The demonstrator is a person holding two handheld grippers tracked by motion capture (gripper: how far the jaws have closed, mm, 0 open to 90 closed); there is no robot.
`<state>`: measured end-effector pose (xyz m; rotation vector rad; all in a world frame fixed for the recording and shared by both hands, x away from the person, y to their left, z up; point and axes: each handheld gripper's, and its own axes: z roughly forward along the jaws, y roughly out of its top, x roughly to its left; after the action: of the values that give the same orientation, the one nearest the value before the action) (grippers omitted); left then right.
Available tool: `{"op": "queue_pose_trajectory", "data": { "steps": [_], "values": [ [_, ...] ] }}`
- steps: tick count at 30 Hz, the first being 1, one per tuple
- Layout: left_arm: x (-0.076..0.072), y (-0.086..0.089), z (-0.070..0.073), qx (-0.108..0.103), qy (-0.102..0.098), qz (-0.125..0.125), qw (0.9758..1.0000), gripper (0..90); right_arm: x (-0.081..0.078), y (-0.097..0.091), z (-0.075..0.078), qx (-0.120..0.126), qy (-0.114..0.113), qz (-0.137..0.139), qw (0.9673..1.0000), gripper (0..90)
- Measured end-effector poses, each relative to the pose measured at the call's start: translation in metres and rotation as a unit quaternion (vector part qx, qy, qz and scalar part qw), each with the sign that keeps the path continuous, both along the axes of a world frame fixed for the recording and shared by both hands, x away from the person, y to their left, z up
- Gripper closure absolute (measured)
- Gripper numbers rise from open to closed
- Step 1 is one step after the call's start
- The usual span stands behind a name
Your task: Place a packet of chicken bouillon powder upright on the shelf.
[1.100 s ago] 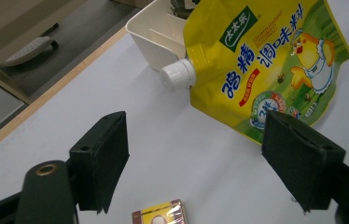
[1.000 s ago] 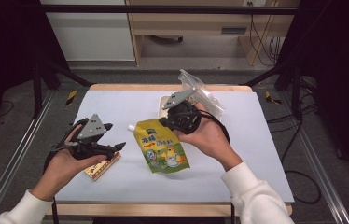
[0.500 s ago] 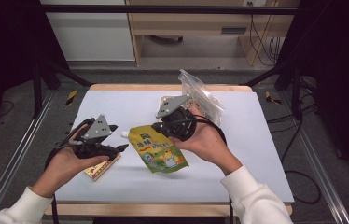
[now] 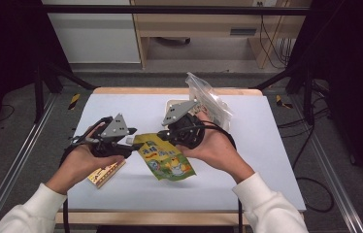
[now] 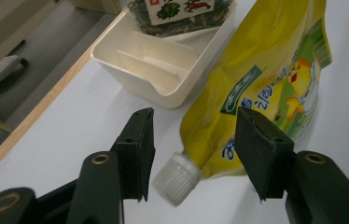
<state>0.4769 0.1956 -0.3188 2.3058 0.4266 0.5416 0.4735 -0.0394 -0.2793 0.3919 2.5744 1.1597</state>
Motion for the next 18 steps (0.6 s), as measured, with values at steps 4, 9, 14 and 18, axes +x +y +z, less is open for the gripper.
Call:
{"op": "queue_pose_trajectory", "data": {
  "steps": [4,9,14,18],
  "values": [
    [0.004,-0.012,0.001,0.009,0.013,-0.026,0.9995,47.7,-0.001,-0.001,0.001,-0.003,0.002,0.002,1.0000,90.0],
    [0.007,-0.020,0.004,0.022,0.008,-0.033,0.9992,60.6,-0.004,-0.005,0.001,-0.006,0.006,0.002,1.0000,90.0],
    [0.007,-0.019,0.008,0.010,0.020,-0.054,0.9983,78.7,-0.006,-0.013,-0.002,-0.015,0.015,0.000,0.9998,88.6],
    [0.004,-0.024,0.013,0.019,0.029,-0.064,0.9973,87.4,-0.008,-0.016,-0.006,-0.035,0.016,0.006,0.9992,85.3]
  ]
}}
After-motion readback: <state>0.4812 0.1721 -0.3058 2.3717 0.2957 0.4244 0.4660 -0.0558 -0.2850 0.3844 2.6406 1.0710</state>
